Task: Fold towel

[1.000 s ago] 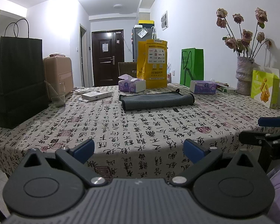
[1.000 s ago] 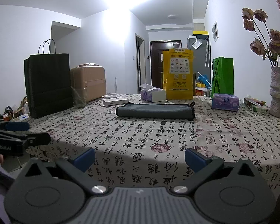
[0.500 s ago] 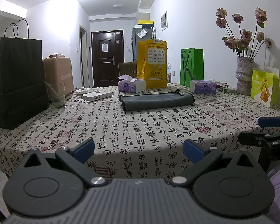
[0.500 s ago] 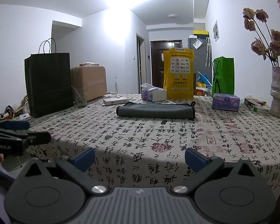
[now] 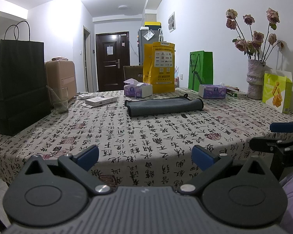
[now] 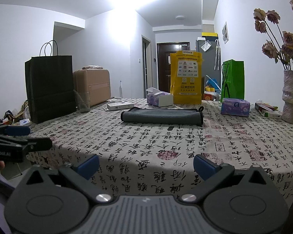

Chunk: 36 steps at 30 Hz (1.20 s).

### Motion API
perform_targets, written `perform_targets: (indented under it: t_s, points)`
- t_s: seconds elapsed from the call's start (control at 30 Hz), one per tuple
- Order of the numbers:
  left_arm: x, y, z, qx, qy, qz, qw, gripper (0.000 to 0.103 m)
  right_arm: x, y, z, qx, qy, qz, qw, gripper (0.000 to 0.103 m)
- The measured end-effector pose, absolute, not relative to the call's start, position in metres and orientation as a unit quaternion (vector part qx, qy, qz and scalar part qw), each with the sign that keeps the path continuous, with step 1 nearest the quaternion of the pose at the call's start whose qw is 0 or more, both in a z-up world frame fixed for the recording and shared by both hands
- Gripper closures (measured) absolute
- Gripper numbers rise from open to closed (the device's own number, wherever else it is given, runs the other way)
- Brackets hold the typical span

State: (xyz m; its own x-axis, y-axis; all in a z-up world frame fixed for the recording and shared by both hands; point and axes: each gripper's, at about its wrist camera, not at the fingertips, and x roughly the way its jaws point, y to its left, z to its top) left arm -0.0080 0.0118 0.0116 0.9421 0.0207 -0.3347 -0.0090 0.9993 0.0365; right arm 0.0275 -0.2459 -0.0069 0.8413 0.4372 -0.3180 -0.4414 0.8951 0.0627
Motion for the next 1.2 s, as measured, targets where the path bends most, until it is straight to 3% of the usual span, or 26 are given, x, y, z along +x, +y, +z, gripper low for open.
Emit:
perform_targets:
  t_s: [1.2]
  points:
    - [-0.0083, 0.0092, 0.0123, 0.019, 0.168, 0.008, 0.986, 0.0, 0.0274, -0.2434, -0.0084, -0.006, 0.166, 0.23, 0.959, 0.0]
